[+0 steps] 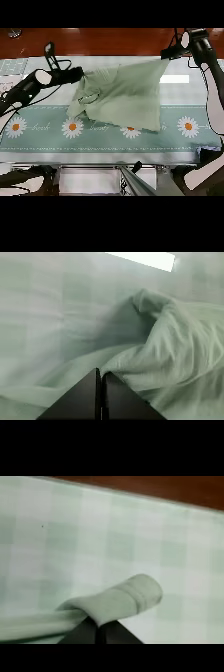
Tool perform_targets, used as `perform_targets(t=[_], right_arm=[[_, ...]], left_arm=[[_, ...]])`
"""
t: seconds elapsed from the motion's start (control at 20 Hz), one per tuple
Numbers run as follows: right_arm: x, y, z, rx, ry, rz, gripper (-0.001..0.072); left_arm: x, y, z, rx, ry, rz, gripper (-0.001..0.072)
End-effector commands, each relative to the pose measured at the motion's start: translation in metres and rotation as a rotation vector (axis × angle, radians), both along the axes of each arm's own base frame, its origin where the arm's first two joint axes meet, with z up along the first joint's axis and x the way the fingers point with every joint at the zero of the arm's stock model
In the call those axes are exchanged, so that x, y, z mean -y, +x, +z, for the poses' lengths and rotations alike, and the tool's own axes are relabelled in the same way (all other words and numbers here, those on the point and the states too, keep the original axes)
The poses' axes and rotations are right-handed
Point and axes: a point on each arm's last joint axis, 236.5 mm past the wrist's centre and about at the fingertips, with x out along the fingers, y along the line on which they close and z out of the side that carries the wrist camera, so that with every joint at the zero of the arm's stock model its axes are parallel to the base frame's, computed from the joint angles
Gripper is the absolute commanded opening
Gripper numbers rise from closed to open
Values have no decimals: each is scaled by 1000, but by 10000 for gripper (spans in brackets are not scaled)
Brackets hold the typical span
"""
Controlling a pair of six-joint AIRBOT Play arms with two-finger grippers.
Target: Fold the shirts.
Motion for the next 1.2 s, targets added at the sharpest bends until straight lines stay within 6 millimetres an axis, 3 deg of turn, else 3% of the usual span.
perform_targets(t=[0.0, 0.05, 0.1, 0.2, 0.25, 0.4, 0.5, 0.55, 0.6, 0.7, 0.8, 0.95, 1.15], right_arm=[[-12, -36, -43, -208, 70, -37, 16], [-11, -41, -42, -229, 61, -31, 18], [-8, -45, -35, -240, 41, -13, 80], [6, -52, -6, -229, -29, 11, 337], [12, -54, 12, -198, -21, -6, 373], [42, -74, 63, -147, -17, -62, 453], [63, -99, 76, -189, 32, -105, 587], [68, -112, 74, -230, 88, -115, 600], [69, -126, 69, -286, 165, -116, 598], [63, -147, 61, -368, 335, -104, 595], [61, -160, 58, -415, 441, -97, 595], [69, -164, 58, -418, 469, -108, 595], [69, -158, 59, -393, 467, -99, 595]], left_arm=[[19, -28, -33, -151, -4, -81, 26], [18, -30, -30, -158, -5, -88, 48], [14, -30, -23, -170, -11, -94, 155], [-6, -34, -9, -209, 2, -109, 437], [-23, -40, -6, -247, 36, -123, 482], [-87, -75, -3, -405, 137, -122, 482], [-120, -103, -4, -476, 194, -134, 483], [-126, -121, -7, -504, 201, -169, 483], [-129, -136, -13, -528, 199, -185, 484], [-122, -160, -29, -522, 161, -242, 566], [-114, -172, -44, -513, 101, -266, 614], [-109, -170, -55, -458, 76, -289, 614], [-86, -148, -57, -374, -2, -313, 613]])
